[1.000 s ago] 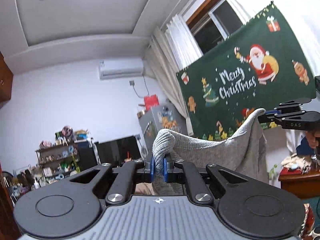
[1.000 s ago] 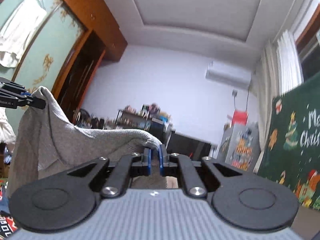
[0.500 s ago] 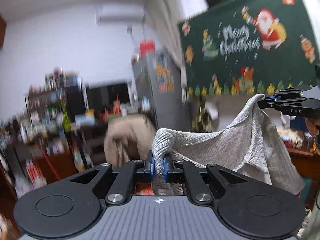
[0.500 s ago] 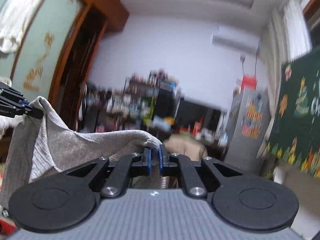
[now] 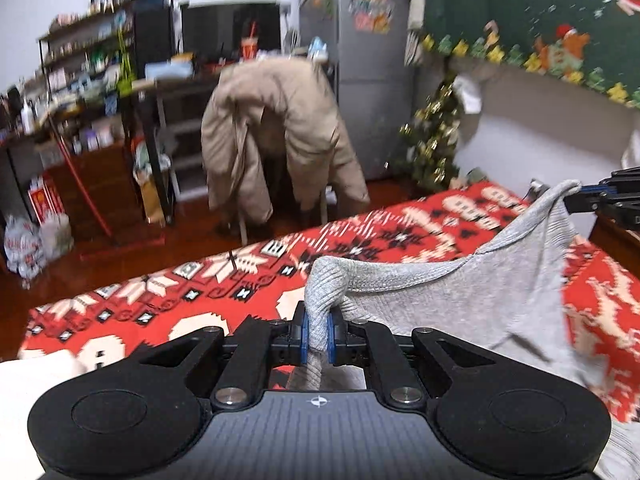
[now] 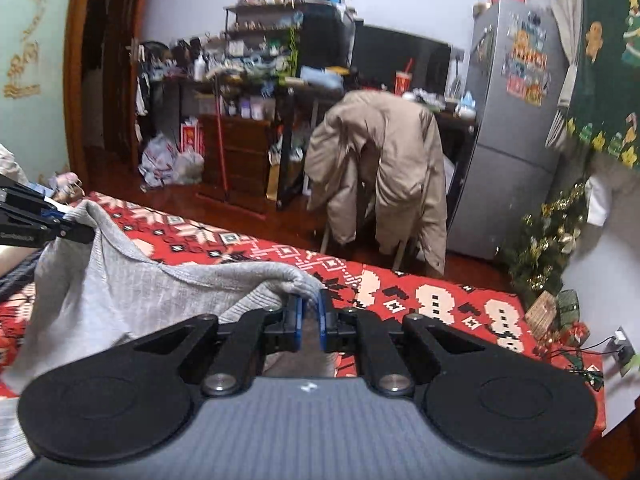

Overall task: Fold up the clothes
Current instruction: 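Lift the grey shirt high with both grippers to let it hang open, then lay the grey shirt flat on the bed and open both grippers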

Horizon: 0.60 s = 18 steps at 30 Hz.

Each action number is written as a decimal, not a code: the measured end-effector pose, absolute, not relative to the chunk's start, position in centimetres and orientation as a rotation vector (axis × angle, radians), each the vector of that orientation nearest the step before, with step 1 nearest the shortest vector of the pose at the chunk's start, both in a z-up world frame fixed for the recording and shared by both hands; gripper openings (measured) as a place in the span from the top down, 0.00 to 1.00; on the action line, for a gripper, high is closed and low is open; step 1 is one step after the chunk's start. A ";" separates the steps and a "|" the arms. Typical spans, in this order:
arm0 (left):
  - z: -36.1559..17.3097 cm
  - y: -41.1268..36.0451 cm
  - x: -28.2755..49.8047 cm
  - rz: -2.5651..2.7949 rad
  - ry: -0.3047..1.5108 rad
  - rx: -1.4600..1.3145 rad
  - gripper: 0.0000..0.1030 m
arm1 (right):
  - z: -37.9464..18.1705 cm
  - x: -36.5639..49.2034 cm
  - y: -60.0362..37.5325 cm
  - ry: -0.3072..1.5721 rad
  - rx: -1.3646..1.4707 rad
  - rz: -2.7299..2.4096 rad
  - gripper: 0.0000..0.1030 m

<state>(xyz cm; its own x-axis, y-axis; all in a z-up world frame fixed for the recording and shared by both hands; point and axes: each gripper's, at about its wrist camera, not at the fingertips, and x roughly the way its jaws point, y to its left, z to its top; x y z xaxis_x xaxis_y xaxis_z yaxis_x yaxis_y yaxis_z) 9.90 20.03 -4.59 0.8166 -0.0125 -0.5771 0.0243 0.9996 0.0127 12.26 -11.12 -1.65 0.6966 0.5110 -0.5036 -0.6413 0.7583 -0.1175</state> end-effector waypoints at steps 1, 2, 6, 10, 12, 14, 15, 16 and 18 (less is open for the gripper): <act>-5.1 20.3 11.1 -0.021 0.631 0.014 0.92 | -2.6 13.9 -10.4 0.480 -0.299 0.650 0.93; -5.6 20.6 12.4 -0.023 0.646 0.014 0.92 | -3.5 15.5 -9.7 0.491 -0.301 0.647 0.93; -7.0 21.6 16.8 -0.014 0.696 0.018 0.92 | -5.3 23.9 -5.5 0.538 -0.314 0.643 0.93; -9.2 23.5 21.2 0.024 0.764 -0.035 0.92 | -8.1 30.8 -1.2 0.585 -0.387 0.639 0.93; -10.3 24.7 22.9 0.039 0.803 -0.085 0.92 | -9.9 34.1 0.6 0.622 -0.418 0.632 0.93; -11.1 25.3 23.7 0.043 0.834 -0.123 0.92 | -11.7 36.0 1.5 0.660 -0.434 0.629 0.93; -11.4 25.5 24.0 0.044 0.848 -0.138 0.90 | -12.5 36.6 1.9 0.677 -0.432 0.628 0.93; -11.6 25.6 24.2 0.047 0.859 -0.150 0.85 | -13.2 36.9 2.0 0.693 -0.426 0.633 0.92; -11.6 25.7 24.2 0.062 0.863 -0.157 0.74 | -14.4 36.9 1.7 0.720 -0.406 0.647 0.91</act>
